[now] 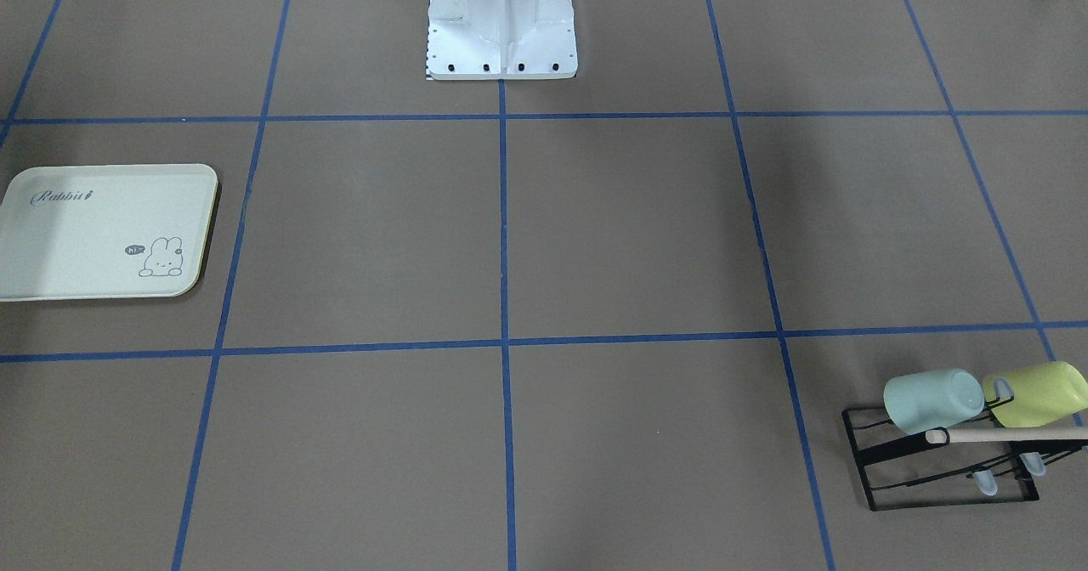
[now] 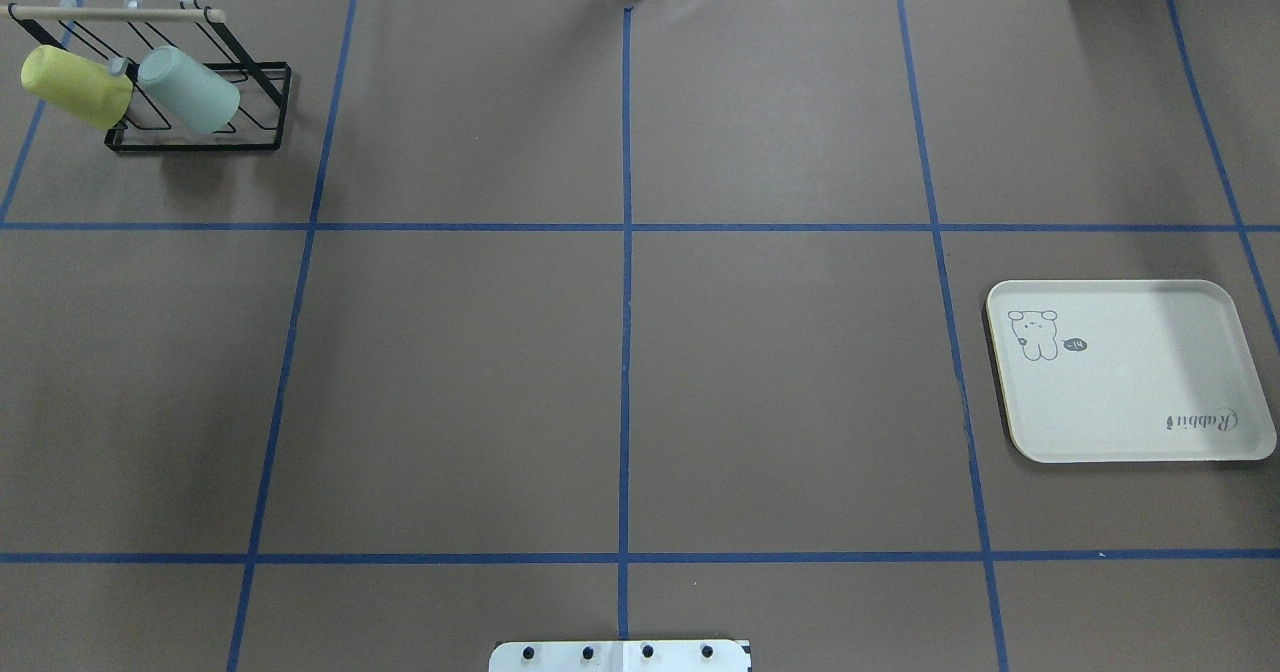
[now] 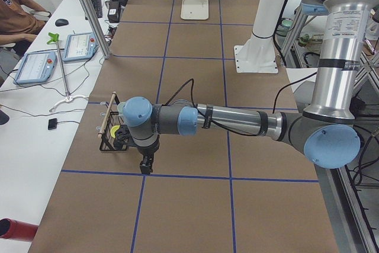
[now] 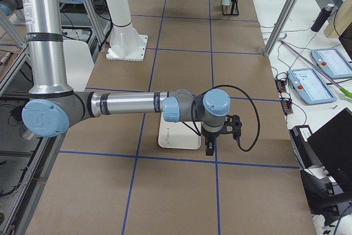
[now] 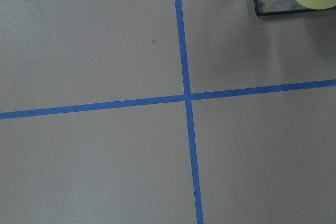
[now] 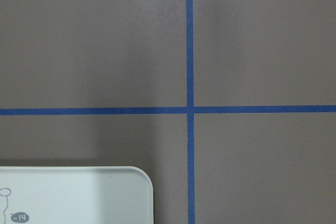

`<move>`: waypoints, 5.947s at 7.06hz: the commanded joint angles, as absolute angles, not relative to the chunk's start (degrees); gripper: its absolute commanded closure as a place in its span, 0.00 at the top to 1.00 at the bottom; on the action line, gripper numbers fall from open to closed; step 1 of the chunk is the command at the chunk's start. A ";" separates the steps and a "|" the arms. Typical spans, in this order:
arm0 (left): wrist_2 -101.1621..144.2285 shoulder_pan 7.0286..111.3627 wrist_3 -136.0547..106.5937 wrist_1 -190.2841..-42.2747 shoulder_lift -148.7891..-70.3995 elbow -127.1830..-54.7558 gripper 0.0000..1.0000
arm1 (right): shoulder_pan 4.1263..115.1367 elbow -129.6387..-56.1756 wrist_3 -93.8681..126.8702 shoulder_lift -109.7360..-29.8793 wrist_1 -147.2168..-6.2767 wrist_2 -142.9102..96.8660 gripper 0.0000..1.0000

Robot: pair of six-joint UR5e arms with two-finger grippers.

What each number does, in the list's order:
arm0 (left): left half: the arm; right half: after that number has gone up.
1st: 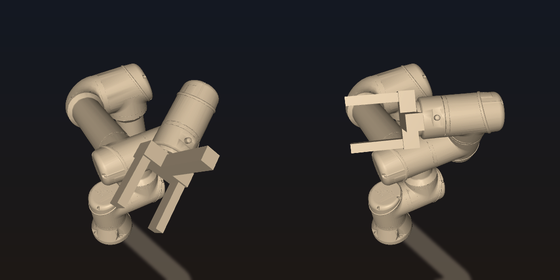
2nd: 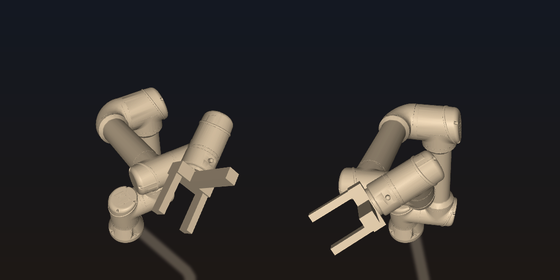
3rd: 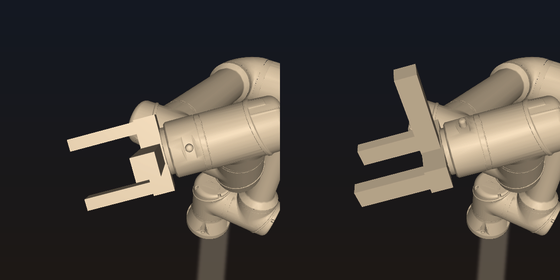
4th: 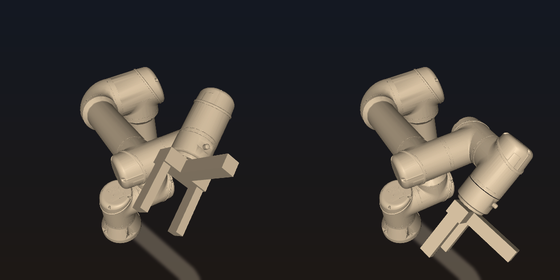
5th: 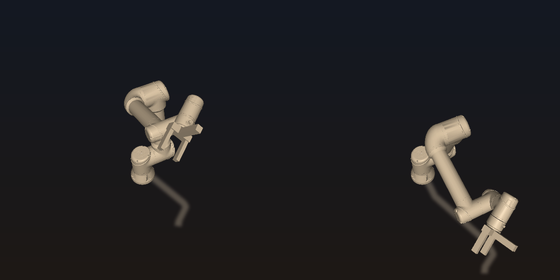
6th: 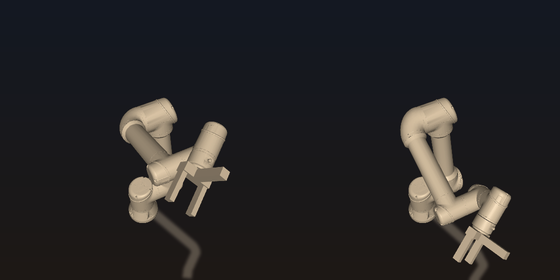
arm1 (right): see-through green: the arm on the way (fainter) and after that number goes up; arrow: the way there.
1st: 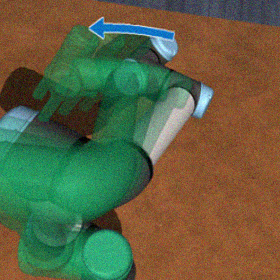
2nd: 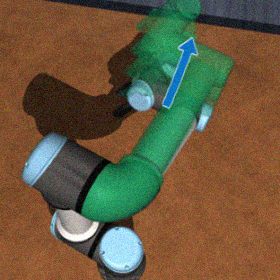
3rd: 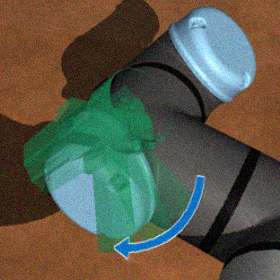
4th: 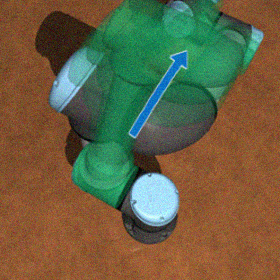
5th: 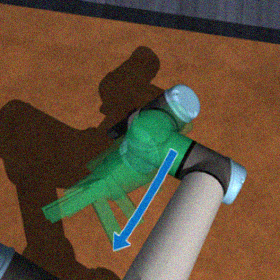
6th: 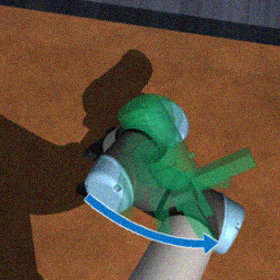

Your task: Left arm grabs green cup and hands to right arm on tray

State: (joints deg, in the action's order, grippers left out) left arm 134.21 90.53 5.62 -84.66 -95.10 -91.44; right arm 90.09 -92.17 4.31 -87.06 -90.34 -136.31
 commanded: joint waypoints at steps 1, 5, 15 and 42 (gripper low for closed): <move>134.21 90.53 5.63 -84.73 -95.10 -91.41 1.00 | 90.09 -92.20 4.74 -87.01 -90.09 -136.14 1.00; 133.95 90.44 4.75 -79.67 -99.82 -95.51 1.00 | 90.09 -92.63 4.83 -87.01 -90.09 -137.10 1.00; 117.35 69.01 -41.44 -95.43 -110.48 -102.66 1.00 | 89.91 -92.46 4.83 -86.92 -90.18 -139.13 1.00; 100.20 58.80 -74.09 -135.35 -108.54 -79.45 1.00 | 89.91 -92.90 4.83 -87.01 -90.09 -139.13 1.00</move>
State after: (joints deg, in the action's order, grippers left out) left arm 100.27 58.57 -74.16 -135.35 -108.42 -79.56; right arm 89.91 -92.90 4.83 -87.00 -90.09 -139.13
